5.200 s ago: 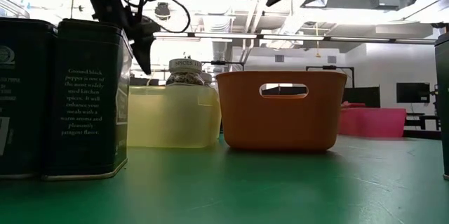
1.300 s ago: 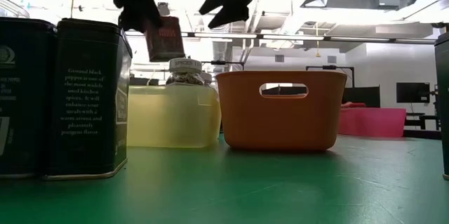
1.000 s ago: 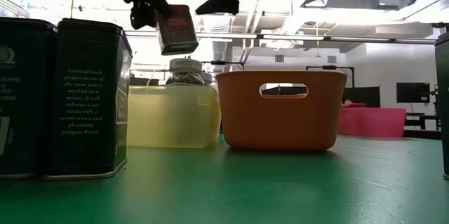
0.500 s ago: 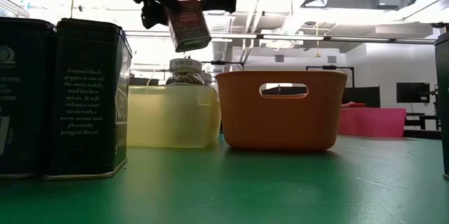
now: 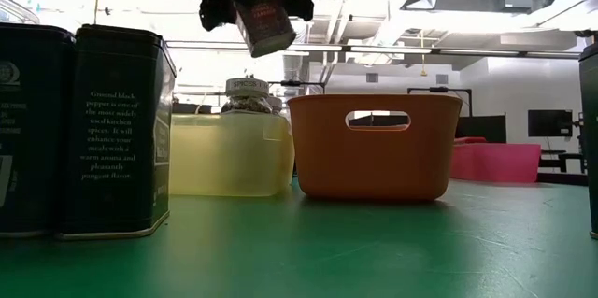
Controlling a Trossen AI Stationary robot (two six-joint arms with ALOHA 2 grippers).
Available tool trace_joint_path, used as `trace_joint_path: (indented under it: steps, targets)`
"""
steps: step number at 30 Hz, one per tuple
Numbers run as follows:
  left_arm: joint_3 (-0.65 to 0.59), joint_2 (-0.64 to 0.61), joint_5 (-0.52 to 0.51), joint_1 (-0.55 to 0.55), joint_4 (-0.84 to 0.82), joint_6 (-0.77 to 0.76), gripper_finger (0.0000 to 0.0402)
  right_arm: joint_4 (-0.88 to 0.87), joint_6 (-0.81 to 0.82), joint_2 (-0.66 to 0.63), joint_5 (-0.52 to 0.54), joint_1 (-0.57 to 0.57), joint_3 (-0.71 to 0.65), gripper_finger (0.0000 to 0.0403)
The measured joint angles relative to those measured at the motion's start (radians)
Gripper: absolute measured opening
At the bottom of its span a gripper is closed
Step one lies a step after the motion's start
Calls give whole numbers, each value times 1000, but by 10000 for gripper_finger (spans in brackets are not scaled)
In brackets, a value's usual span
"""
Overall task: Sort spices by type
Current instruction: Put the red seasoning can into the pink bin
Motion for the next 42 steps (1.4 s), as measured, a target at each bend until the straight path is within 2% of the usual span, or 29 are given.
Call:
trace_joint_path:
  steps: [9, 20, 28, 34, 37, 42]
  targets:
    - [-1, 0, -3, 0, 25, 10, 220, -33, -14, -4, -3, 0, 0, 269]
    - [-1, 0, -13, 0, 10, -13, 223, -37, -20, -4, -2, -15, 0, 258]
    - [0, -2, -19, 2, -5, -21, 282, -48, -26, -12, 3, -39, -1, 256]
    - [0, -6, -21, 0, -96, -6, 328, -63, -29, -31, 23, -47, -1, 255]
    - [0, -27, -78, -1, -150, -6, 335, -116, -28, -50, 56, -53, -1, 255]
    - [0, -99, -264, 0, -239, -78, 330, -272, 4, -122, 199, -68, -1, 254]
